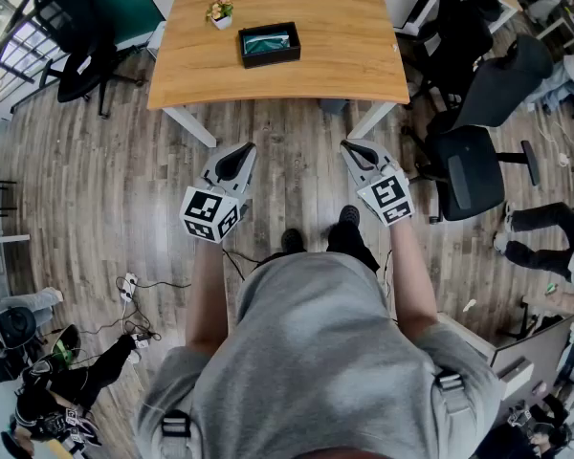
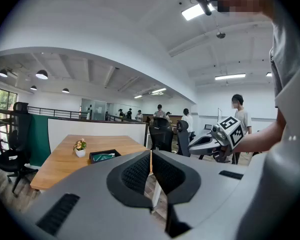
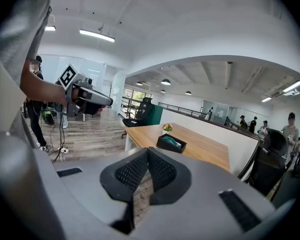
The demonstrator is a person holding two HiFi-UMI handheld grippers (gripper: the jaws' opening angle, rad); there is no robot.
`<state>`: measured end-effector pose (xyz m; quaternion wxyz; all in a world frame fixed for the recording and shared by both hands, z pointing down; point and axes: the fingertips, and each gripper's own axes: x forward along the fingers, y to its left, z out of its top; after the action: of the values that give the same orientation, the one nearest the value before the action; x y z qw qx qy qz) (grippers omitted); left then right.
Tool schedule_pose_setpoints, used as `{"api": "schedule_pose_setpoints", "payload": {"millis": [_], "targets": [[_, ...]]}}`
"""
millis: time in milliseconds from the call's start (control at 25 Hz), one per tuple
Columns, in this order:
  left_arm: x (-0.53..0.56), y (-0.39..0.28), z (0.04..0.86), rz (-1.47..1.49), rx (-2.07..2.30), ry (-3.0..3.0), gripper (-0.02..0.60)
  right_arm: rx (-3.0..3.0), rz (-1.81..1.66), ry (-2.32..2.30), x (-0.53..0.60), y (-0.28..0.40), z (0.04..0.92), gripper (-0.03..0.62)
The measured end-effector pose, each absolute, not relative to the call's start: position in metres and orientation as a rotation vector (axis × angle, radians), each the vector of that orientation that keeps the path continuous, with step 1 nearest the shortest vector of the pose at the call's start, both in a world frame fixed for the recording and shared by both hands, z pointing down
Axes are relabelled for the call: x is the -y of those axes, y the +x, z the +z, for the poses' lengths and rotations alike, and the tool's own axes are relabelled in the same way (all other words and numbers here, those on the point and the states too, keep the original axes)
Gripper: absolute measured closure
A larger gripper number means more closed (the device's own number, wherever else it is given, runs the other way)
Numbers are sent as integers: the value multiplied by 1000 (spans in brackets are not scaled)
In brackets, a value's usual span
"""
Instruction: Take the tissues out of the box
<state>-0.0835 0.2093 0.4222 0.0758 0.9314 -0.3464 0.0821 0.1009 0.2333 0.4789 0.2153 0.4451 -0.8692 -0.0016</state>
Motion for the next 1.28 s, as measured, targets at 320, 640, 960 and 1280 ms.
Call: {"api": "schedule_pose_setpoints", "payload": {"millis": [320, 640, 960, 1280], "targets": [[-216, -84, 426, 270, 1004, 2812, 554, 2386, -14, 1274, -234, 101, 480, 589], [-228, -81, 431, 372, 941, 2889, 552, 2380, 13, 1242, -236, 89, 488, 588], [-231, -94, 432, 364, 949, 2881, 551, 2389, -9, 1232, -235, 79, 484, 583], [-230, -109, 425, 308, 981, 2873, 479, 2413, -38, 1229, -232, 69, 477, 522]]}}
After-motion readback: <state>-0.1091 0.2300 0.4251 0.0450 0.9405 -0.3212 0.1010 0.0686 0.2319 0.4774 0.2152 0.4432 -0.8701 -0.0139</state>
